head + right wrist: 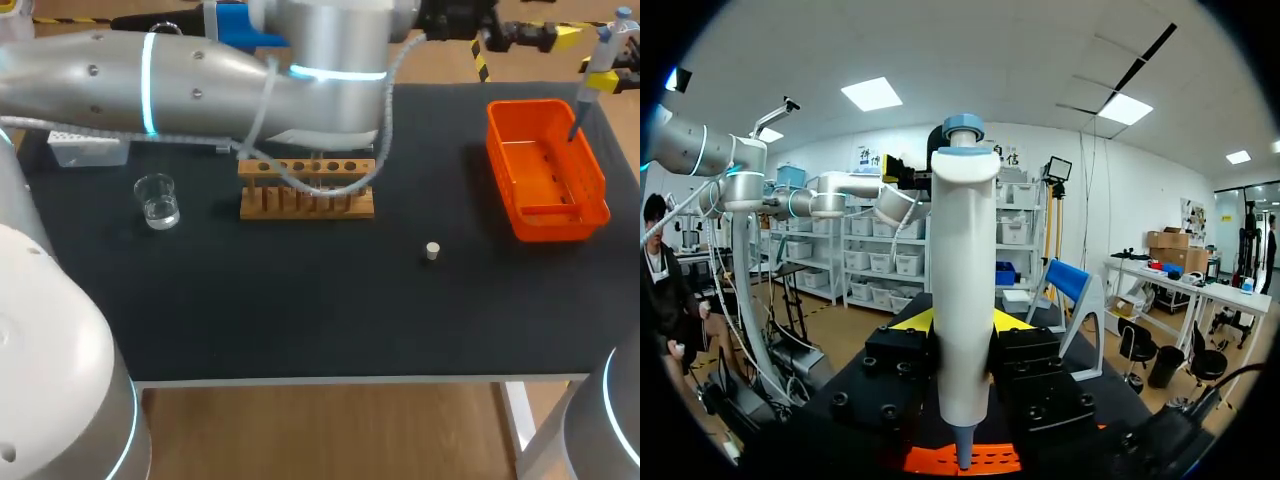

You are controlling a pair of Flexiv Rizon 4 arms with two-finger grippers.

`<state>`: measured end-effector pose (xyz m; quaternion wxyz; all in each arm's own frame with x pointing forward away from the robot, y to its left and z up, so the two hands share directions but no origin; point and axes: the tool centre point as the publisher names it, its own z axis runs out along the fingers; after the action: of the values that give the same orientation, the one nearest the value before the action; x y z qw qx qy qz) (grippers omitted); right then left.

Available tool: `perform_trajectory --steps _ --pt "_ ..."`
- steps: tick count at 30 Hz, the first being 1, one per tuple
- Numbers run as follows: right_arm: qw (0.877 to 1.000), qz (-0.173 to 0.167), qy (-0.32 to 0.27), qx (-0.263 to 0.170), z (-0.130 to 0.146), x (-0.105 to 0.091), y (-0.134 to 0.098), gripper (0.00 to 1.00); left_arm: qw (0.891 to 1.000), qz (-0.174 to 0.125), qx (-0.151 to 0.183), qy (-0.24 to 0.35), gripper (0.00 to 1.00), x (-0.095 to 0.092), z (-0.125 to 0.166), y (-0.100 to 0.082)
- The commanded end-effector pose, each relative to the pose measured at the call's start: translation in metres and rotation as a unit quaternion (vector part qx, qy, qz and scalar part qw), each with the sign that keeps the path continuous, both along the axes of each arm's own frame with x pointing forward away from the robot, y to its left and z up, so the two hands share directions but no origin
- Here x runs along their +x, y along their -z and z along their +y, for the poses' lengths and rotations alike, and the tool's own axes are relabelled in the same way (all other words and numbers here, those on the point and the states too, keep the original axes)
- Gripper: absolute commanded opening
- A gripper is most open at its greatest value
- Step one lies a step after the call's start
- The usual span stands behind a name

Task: Invert the test tube, pick up the pipette, mount the tip to pipette, aspirate from beaker and dispense into the tube, eject the tip, return the pipette, and cap with the stopper.

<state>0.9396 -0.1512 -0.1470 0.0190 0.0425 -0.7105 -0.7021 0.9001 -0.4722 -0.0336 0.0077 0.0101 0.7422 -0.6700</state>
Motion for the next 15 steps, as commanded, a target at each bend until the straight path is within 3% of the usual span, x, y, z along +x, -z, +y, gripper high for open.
perform_trajectory --steps 1,15 --pt "1.000 0.000 0.001 -0.002 0.000 0.000 -0.001 0.00 1.000 0.004 0.000 -0.002 1.00 -0.008 0.059 0.008" --pt "1.000 0.000 0.001 -0.002 0.000 0.000 -0.001 0.00 0.998 0.012 -0.048 -0.026 1.00 -0.020 0.131 0.057"
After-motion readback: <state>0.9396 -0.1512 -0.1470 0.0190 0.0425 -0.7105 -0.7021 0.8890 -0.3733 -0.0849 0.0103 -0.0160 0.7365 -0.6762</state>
